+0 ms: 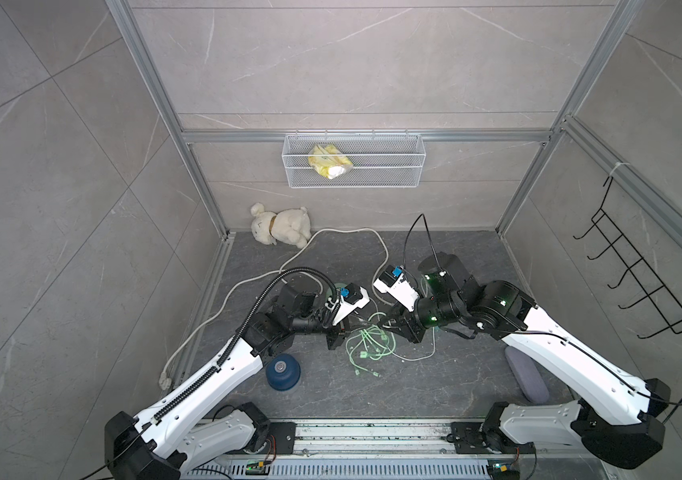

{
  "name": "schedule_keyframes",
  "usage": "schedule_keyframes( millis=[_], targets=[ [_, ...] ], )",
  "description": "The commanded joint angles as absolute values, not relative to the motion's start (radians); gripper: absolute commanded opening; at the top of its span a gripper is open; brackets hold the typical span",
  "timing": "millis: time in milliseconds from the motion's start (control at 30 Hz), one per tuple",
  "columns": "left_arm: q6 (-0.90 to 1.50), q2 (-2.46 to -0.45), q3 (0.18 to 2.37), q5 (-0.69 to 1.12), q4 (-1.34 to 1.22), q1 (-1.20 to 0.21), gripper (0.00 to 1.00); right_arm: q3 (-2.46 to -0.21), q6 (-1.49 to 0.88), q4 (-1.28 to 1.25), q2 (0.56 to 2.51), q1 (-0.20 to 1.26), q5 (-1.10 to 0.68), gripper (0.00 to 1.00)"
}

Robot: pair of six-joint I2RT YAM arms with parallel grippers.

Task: Charge the cordless meat grinders
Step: Pick up the charging cable from the center of the board.

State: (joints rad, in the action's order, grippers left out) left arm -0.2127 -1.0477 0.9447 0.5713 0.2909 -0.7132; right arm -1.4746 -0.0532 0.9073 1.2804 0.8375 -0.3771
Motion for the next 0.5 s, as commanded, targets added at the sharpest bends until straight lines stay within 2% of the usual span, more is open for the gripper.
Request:
schedule_keyframes(
  millis=[0,67,200,367,467],
  targets=[
    [-0.097,-1.023,0.929,0.361,0.194,-0.712,0.00,-1.443,-0.162,0.908,1.234,0.831,-0.298,0.88],
    [-0.025,-1.023,0.909,0.331,0.141,-0.712,0.00,-1.367,-0.270,0.845,1.177,0.830,-0.317,0.94],
    [0.079,-0.995,0.821,0.327,-0.030,-0.724,0.00,-1.196,-0.403,0.737,1.090,0.830,-0.342,0.91],
    [0.079,-0.955,0.795,0.368,-0.024,-0.725,0.00,-1.181,-0.306,0.786,1.081,0.818,-0.293,0.85],
    [0.063,-0.939,0.815,0.370,0.042,-0.725,0.00,-1.198,-0.217,0.821,1.101,0.755,-0.307,0.84]
  ],
)
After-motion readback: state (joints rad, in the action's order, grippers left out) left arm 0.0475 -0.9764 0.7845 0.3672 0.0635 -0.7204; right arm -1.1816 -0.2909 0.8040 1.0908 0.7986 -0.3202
